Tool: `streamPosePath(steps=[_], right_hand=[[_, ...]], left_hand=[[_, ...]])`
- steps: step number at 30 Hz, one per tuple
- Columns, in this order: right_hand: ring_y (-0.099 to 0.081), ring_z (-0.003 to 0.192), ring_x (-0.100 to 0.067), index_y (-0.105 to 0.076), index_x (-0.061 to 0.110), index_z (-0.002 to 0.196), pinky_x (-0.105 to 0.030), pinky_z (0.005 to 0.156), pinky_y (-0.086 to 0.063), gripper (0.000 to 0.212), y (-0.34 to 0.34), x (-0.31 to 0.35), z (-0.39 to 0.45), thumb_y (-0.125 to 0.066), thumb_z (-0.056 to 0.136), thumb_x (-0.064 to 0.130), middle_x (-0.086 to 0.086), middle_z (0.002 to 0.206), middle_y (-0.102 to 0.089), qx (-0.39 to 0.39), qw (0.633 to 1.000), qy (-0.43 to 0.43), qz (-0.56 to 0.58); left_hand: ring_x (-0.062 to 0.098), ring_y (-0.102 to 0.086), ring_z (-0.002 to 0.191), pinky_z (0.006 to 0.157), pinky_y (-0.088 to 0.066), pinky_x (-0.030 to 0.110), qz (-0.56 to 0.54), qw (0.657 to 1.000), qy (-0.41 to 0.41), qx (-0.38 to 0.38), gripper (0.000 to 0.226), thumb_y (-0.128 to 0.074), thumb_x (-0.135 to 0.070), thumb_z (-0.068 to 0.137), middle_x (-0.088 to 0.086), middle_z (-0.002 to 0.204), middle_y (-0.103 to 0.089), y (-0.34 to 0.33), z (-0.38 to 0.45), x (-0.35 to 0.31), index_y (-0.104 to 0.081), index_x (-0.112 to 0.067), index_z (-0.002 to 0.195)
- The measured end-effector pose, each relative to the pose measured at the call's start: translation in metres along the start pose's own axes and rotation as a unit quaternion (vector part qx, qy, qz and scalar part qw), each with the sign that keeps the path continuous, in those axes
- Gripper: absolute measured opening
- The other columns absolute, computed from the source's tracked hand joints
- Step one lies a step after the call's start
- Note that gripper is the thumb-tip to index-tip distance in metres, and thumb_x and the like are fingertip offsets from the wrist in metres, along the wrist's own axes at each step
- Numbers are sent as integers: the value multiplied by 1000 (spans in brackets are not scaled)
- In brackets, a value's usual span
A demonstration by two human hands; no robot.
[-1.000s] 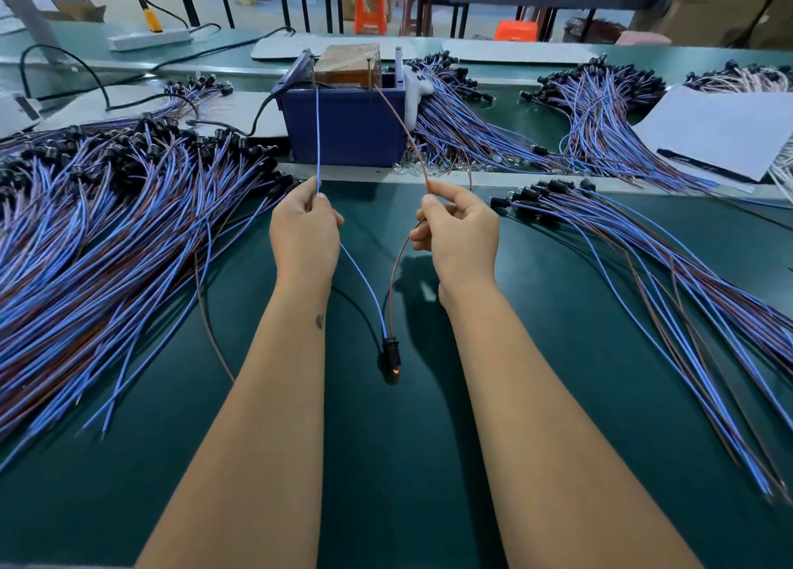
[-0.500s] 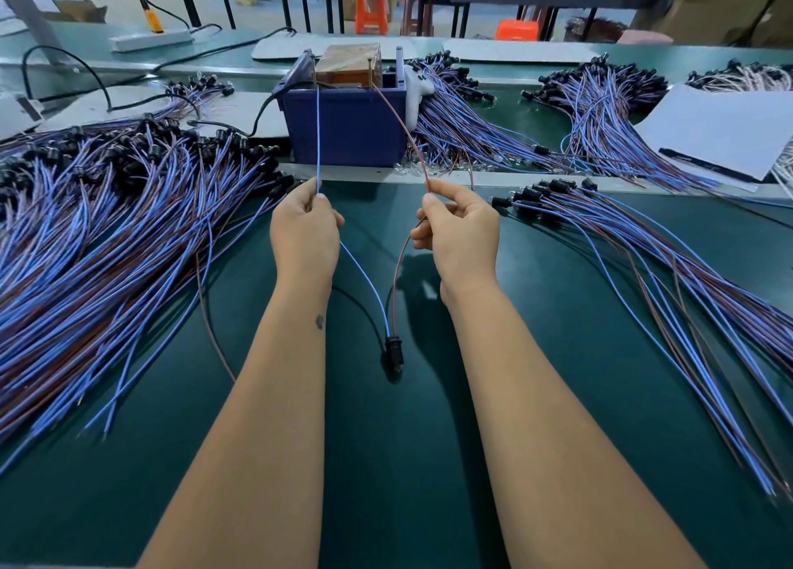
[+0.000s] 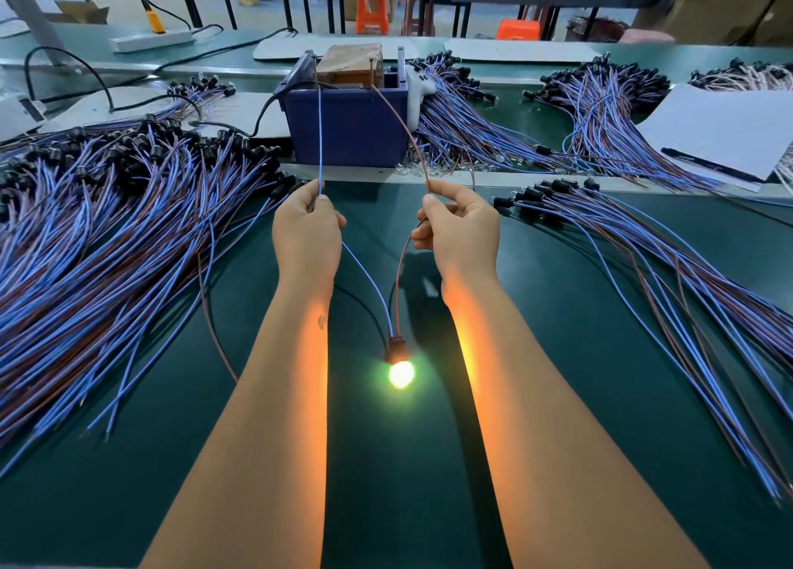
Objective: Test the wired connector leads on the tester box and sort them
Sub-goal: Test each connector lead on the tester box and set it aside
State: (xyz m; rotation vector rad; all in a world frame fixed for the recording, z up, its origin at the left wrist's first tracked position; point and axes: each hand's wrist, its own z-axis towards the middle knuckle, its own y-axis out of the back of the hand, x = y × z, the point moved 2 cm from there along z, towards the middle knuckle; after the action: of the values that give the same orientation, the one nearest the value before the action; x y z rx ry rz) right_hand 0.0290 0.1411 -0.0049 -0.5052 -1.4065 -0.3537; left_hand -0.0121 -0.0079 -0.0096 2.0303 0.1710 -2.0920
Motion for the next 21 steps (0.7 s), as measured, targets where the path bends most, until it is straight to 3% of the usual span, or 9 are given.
streamPosePath(steps=[8, 13, 15, 18, 21], right_hand=[[-56, 47, -6, -67, 17, 106, -21, 50, -51, 22, 1, 1, 0, -55, 95, 4, -7, 73, -60, 3, 1000, 6, -7], [-54, 45, -7, -67, 17, 104, -22, 48, -49, 21, -1, 2, -6, -54, 94, 4, -4, 67, -58, 16, 999, 24, -36], [-53, 43, -7, -68, 15, 105, -23, 48, -49, 21, -3, 2, -8, -55, 94, 5, -1, 65, -57, 31, 997, 29, -59], [-56, 45, -8, -71, 15, 104, -27, 54, -52, 20, -6, 1, -11, -57, 92, 8, 5, 67, -62, 54, 991, 47, -110], [-59, 55, -14, -73, 12, 99, -35, 62, -55, 16, -10, 0, -13, -61, 90, 9, 6, 70, -64, 74, 984, 62, -147]], left_hand=[[-4, -44, 43, 51, -38, 12, 3, 1000, -5, -5, 37, -42, -16, 100, -15, 57, -55, 0, 0, -1, -59, -23, 132], [0, -38, 40, 45, -38, 12, 21, 1000, -7, 21, 22, -47, -16, 94, -16, 53, -62, 0, -2, -1, -68, -22, 97], [2, -43, 45, 51, -41, 18, 30, 999, -10, 41, 19, -52, -19, 91, -14, 59, -64, -3, -4, -1, -68, -25, 85], [5, -51, 53, 58, -46, 25, 29, 997, -19, 69, 17, -58, -23, 90, -13, 59, -63, -8, -7, -1, -69, -27, 78], [4, -50, 50, 54, -46, 21, 30, 995, -27, 88, 17, -60, -25, 90, -15, 51, -57, -11, -10, -2, -72, -28, 78]])
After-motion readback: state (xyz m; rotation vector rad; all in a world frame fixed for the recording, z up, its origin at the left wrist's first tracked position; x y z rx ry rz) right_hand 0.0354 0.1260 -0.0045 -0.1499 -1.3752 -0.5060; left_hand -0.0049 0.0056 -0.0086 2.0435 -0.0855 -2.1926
